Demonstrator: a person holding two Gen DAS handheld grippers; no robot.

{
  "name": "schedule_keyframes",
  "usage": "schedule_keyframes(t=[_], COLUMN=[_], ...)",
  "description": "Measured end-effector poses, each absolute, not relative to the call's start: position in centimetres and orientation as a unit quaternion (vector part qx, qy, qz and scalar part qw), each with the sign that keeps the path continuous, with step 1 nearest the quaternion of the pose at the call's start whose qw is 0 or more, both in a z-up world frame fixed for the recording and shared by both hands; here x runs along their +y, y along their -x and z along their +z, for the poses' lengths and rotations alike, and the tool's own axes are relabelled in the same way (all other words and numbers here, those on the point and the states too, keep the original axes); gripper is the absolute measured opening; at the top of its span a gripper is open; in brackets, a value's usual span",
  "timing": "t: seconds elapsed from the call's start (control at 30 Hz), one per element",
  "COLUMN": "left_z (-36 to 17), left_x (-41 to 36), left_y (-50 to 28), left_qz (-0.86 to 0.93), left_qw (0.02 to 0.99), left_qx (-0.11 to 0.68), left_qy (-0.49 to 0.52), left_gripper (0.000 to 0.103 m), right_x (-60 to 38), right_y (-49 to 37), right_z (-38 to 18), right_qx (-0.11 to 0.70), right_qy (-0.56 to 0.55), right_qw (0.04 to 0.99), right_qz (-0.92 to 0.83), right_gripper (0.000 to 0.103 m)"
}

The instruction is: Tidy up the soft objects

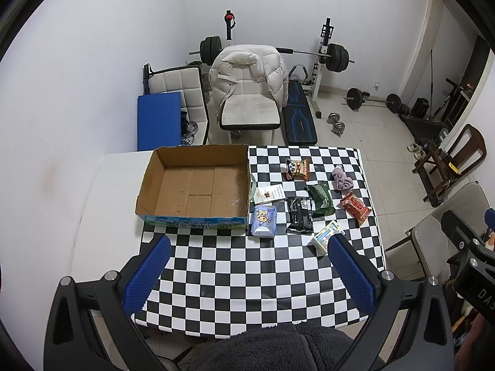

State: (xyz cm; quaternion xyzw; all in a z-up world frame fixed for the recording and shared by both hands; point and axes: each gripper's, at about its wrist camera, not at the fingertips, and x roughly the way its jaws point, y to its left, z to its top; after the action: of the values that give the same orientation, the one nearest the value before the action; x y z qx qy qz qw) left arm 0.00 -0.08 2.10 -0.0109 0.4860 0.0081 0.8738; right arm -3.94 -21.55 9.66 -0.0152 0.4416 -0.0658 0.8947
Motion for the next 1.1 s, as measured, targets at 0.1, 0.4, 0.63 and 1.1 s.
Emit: schedule_keyframes(t=[0.1, 0.4, 0.63, 1.1], left_z=[2.1, 2.2, 2.1, -10.7], left_x=[-0.1, -0.1, -0.3, -5.8], left_y=[0.0, 0.2, -0.4, -16.6], left_qz=[0.008, 0.01, 0.006, -0.045], left_qw=[0.874, 0.875, 0.872, 0.797], left_qx=[0.486, 0.484, 0.49, 0.602], left_qy=[0.009, 0.01, 0.012, -0.016], left_gripper=[0.103, 0.103, 0.103, 0.103], right_x=[-21.7, -21.5, -21.4, -30.8], right_y=[3.5, 2.9, 2.5, -9.4], right_z=[10.3, 10.8, 10.7, -3.8], right_qx=[0.44, 0.439, 0.446, 0.548], right_qy=[0.016, 0.016, 0.009, -0.053], right_qw=[0.896, 0.896, 0.893, 0.831], right_qz=[-0.065, -0.065, -0.066, -0.079], right_gripper=[0.103, 0.103, 0.103, 0.103])
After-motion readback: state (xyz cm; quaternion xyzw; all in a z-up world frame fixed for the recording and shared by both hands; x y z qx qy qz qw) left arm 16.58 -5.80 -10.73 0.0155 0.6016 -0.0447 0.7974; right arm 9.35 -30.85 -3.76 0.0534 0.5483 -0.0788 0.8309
